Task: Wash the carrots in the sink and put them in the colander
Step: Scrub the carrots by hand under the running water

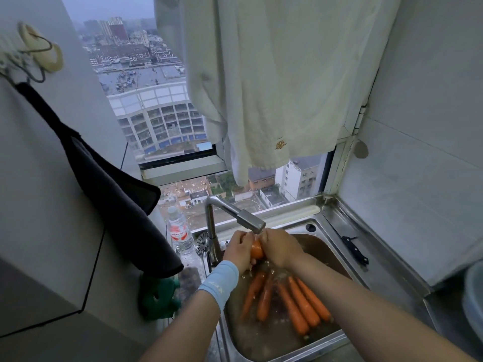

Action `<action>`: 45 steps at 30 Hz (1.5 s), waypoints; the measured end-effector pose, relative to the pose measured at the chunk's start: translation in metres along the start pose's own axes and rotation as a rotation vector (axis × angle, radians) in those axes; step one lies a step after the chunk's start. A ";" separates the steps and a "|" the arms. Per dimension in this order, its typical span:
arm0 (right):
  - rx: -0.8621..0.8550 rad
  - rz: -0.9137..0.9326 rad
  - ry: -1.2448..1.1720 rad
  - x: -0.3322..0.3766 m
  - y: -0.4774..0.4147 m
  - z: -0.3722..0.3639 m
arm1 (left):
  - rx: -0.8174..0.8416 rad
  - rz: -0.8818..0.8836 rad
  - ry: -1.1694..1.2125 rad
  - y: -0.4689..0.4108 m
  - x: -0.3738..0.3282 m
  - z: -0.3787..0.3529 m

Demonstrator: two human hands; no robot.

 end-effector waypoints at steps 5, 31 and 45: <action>-0.207 0.139 0.092 0.019 0.020 0.005 | -0.150 0.214 0.054 -0.010 0.009 0.010; 0.217 -0.182 -0.385 -0.028 -0.010 -0.017 | 0.113 0.066 0.240 -0.006 0.015 -0.012; 0.085 -0.194 -0.236 -0.019 -0.003 -0.016 | -0.078 0.246 0.461 0.000 0.016 -0.006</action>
Point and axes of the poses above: each hand's wrist, its own y-axis away from the middle knuckle, its own z-axis out of the back of the hand, x = y × z, the point moved 8 cm from there along -y, towards the middle knuckle, and after that the axes turned 12 degrees about -z, right-handed, at the moved point
